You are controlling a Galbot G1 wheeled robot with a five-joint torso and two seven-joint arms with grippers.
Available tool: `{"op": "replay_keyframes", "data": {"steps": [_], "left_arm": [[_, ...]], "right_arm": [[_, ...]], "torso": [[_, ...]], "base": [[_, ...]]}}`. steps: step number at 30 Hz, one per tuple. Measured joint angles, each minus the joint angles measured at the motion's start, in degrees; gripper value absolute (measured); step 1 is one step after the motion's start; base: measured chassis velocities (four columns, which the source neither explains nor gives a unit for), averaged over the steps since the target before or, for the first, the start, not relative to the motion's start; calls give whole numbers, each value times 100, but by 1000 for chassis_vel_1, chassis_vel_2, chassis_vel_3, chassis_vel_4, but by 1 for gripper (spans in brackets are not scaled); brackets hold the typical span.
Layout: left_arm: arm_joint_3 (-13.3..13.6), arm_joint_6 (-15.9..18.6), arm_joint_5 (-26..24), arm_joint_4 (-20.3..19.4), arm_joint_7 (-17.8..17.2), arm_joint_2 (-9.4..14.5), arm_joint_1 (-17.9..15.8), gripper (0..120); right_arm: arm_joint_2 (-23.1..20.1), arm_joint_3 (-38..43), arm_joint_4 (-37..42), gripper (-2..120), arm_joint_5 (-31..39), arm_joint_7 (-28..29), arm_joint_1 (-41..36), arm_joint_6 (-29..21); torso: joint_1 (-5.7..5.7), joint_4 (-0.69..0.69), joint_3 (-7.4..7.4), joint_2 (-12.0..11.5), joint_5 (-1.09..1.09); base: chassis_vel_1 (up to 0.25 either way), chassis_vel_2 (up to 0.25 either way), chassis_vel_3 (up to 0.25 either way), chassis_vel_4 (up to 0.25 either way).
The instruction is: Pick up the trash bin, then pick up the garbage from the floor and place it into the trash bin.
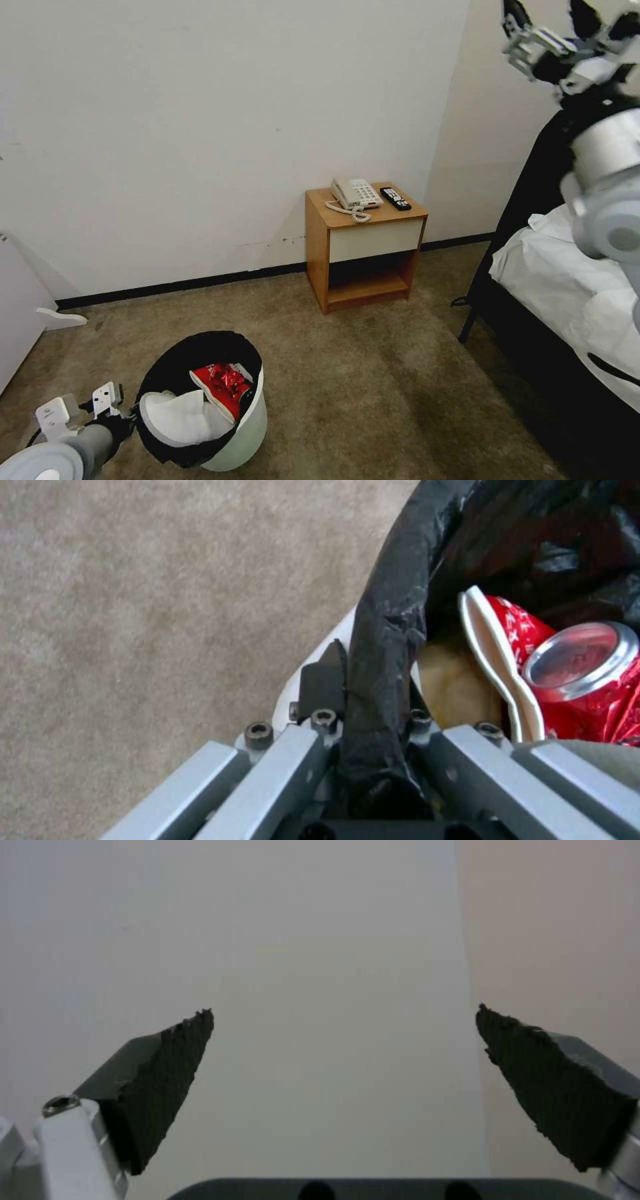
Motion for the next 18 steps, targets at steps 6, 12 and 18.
{"op": "replay_keyframes", "data": {"steps": [6, 12, 18], "left_arm": [[158, -1, -185, 256, -127, 86, -89, 1], [302, 0, -314, 478, -273, 124, -189, 1], [399, 1, -334, 646, -321, 136, -277, 1]], "right_arm": [[-11, 184, 75, 100, -14, 50, -226, -30], [58, 268, 69, 100, -46, 52, -318, -30], [116, 307, 46, 100, -83, 47, -380, -28]], "torso": [[0, -1, 0, 0, 0], [0, -1, 0, 0, -1], [0, 0, 0, 0, -1]], "base": [[0, 0, 0, 0], [0, 0, 0, 0], [0, 0, 0, 0]]}}
